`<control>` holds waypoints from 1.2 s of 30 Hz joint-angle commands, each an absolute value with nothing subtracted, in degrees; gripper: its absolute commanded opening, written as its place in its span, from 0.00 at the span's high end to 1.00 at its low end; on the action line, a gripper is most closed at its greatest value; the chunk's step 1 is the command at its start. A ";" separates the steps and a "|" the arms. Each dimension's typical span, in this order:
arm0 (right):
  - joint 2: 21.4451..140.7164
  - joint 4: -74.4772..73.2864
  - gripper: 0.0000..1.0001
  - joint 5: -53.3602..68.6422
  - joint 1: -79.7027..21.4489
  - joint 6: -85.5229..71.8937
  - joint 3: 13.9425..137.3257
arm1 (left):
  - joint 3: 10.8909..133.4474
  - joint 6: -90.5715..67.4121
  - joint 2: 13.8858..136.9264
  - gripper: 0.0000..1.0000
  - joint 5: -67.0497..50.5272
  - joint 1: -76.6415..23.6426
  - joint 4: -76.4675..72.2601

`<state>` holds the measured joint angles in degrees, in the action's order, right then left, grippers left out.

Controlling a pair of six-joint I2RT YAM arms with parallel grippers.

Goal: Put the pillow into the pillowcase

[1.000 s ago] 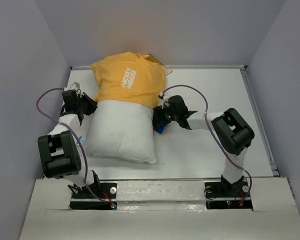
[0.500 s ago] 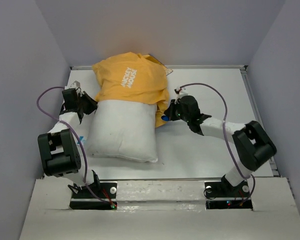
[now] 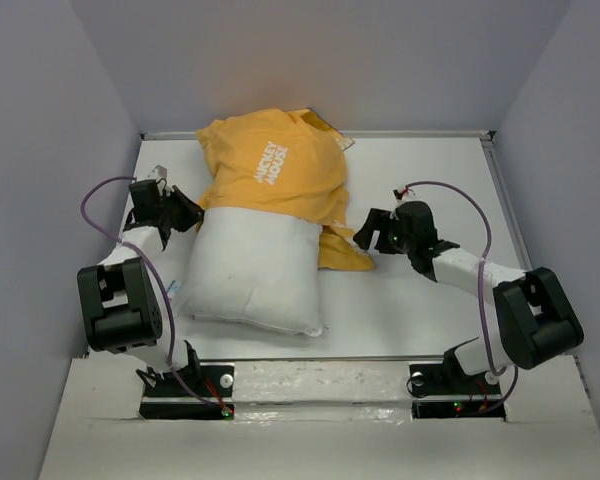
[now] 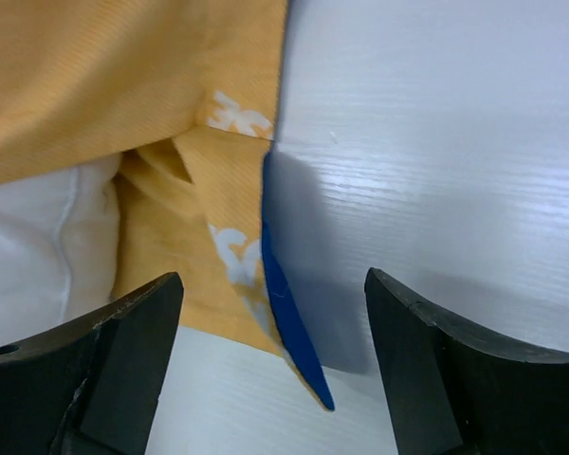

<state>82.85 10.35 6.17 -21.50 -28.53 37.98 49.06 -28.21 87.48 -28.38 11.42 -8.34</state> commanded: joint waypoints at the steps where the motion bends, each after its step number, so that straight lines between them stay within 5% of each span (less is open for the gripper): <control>1: 80.32 9.51 0.17 15.89 -21.97 -22.24 44.80 | 48.69 -29.35 83.41 1.00 -30.59 10.90 -12.66; 6: 87.17 5.99 0.15 19.16 -22.50 -16.89 47.71 | 48.08 -29.79 81.39 1.00 -29.62 10.11 -13.18; 20: 110.38 -3.98 0.10 1.78 -28.21 -7.28 71.63 | 43.34 -33.75 76.20 1.00 -29.00 9.14 -17.13; 23: 114.34 -0.80 0.21 -2.17 -28.21 -11.24 71.46 | 42.01 -34.01 75.76 1.00 -29.00 9.23 -17.14; 24: 115.56 2.52 0.56 -1.33 -28.21 -13.08 71.02 | 41.58 -34.01 75.59 1.00 -29.00 9.23 -16.96; 26: 115.40 3.25 1.00 0.43 -28.21 -15.19 69.45 | 40.26 -34.62 74.89 1.00 -29.79 9.23 -16.88; 28: 112.78 3.78 1.00 5.77 -28.21 -15.56 66.20 | 39.29 -35.33 72.26 1.00 -31.28 9.23 -17.58; 32: 89.04 1.00 1.00 28.70 -28.74 -17.05 58.01 | 40.86 -41.38 64.09 1.00 -41.09 9.40 -19.50; 36: 74.10 -8.87 1.00 48.46 -26.65 -19.93 74.89 | 52.60 -51.23 54.95 1.00 -48.60 9.49 -22.24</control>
